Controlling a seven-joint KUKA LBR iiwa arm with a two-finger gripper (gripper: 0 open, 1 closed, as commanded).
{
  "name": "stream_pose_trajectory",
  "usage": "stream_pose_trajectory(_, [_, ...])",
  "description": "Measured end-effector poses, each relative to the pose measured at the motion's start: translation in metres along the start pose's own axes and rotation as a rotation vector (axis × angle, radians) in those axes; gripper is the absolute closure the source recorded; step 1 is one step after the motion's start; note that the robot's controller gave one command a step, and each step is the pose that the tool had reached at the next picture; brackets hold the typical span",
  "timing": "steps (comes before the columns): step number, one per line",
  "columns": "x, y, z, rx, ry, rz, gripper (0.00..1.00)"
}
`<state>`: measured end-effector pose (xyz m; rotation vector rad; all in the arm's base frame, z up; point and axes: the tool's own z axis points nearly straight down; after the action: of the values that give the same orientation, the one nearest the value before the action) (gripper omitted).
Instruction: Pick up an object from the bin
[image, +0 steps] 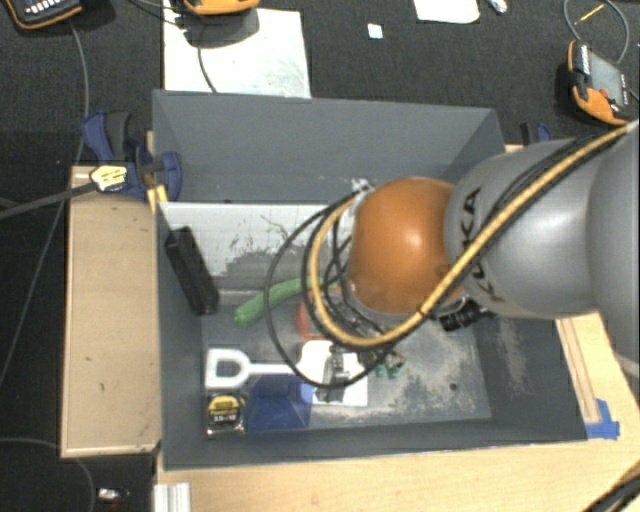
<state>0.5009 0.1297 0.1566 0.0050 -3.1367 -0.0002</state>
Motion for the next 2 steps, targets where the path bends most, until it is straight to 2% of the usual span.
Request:
stream_pose_trajectory(1, [-0.002, -0.001, -0.003, -0.001, -0.007, 0.006, 0.00])
stream_pose_trajectory(2, [-0.022, 0.054, 0.028, -0.004, -0.011, 0.153, 0.00])
